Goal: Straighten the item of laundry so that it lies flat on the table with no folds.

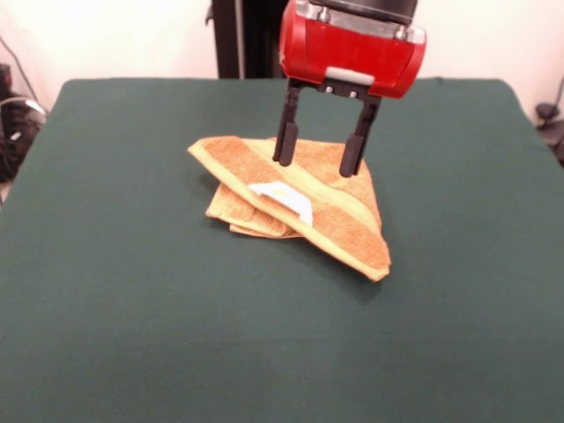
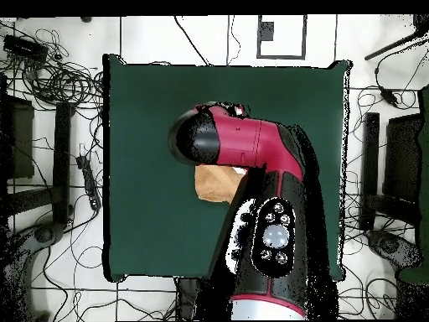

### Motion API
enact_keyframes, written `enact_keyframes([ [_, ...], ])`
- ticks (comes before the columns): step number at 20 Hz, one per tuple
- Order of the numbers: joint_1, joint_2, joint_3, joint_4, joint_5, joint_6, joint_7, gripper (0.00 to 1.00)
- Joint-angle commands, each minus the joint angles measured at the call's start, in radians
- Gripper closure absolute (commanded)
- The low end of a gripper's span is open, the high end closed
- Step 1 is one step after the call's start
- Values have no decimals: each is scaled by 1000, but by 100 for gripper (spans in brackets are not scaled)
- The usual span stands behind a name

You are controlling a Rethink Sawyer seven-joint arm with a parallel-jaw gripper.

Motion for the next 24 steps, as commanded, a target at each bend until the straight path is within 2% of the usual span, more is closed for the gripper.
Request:
enact_keyframes([
  [1,33,89,49,73,-51,108,73,0],
  [4,35,116,56,74,-53,52,90,0],
  [12,-27,138,153,108,-41,-47,47,0],
  [17,4,184,124,73,-53,-111,93,0],
  [24,30,201,86,64,-58,-164,110,0],
])
